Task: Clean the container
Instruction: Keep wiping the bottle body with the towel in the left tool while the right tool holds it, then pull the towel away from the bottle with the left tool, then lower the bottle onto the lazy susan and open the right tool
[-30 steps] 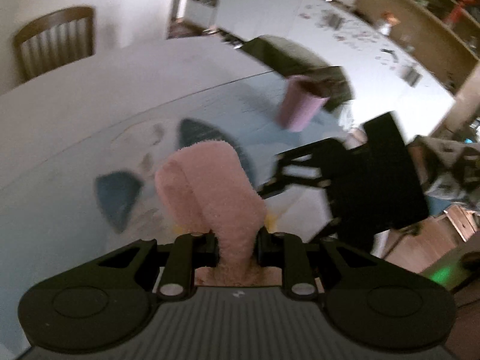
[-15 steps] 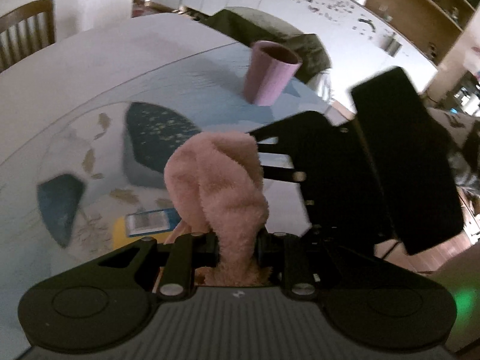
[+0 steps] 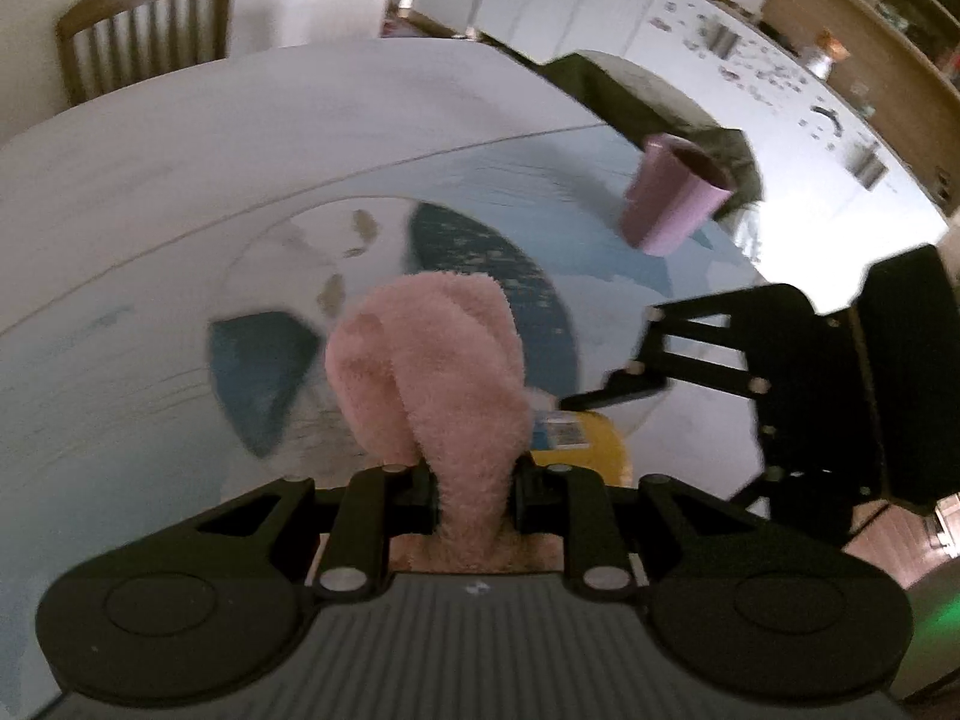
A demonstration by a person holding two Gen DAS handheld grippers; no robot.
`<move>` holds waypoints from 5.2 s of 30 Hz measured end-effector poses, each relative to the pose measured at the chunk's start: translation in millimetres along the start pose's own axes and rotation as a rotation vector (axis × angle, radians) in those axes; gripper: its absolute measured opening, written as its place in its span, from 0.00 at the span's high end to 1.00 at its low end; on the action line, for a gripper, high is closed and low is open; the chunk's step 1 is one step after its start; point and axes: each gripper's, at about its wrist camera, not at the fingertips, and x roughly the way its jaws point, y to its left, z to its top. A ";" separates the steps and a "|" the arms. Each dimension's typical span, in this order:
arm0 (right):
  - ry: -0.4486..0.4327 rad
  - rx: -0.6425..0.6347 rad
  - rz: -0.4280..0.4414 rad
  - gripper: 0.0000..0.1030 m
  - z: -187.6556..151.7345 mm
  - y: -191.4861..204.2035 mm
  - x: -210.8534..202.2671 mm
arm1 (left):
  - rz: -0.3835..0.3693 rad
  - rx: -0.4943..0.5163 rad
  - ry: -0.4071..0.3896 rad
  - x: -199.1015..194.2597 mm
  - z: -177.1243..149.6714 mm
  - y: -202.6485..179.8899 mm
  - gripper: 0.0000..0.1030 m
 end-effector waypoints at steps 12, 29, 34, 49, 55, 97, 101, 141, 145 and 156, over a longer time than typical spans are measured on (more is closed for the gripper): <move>-0.004 0.003 -0.006 0.41 -2.9 -2.2 -3.4 | -0.043 -0.099 -0.007 7.8 -2.3 25.8 0.80; -0.010 -0.022 -0.017 0.41 -7.7 -3.7 -4.4 | 0.028 -0.097 0.079 37.6 -11.5 40.4 0.81; -0.003 -0.050 -0.023 0.41 -11.2 -3.1 -5.9 | 0.064 -0.012 0.127 38.4 -18.5 30.6 0.81; 0.000 -0.059 -0.025 0.41 -16.7 -5.5 -8.8 | -0.040 0.091 -0.055 -49.1 0.5 -20.9 0.80; 0.004 -0.062 -0.027 0.41 -17.0 -5.2 -8.6 | -0.137 0.162 -0.057 -38.0 12.6 -60.3 0.80; 0.002 -0.061 -0.025 0.41 -15.5 -3.1 -7.7 | 0.063 0.009 0.032 13.4 10.7 8.8 0.81; 0.001 -0.061 -0.024 0.41 -15.2 -4.9 -5.9 | 0.083 0.041 0.054 21.1 7.6 10.1 0.81; 0.038 0.099 -0.071 0.39 -6.4 -27.9 0.0 | 0.162 0.021 0.070 4.2 -34.6 33.8 0.74; 0.028 0.125 -0.070 0.38 -5.5 -29.1 -5.6 | 0.153 -0.007 0.036 -4.8 -39.1 28.3 0.60; -0.051 0.321 -0.086 0.34 1.2 -34.8 -40.8 | 0.150 -0.089 -0.104 -41.8 -47.9 7.1 0.25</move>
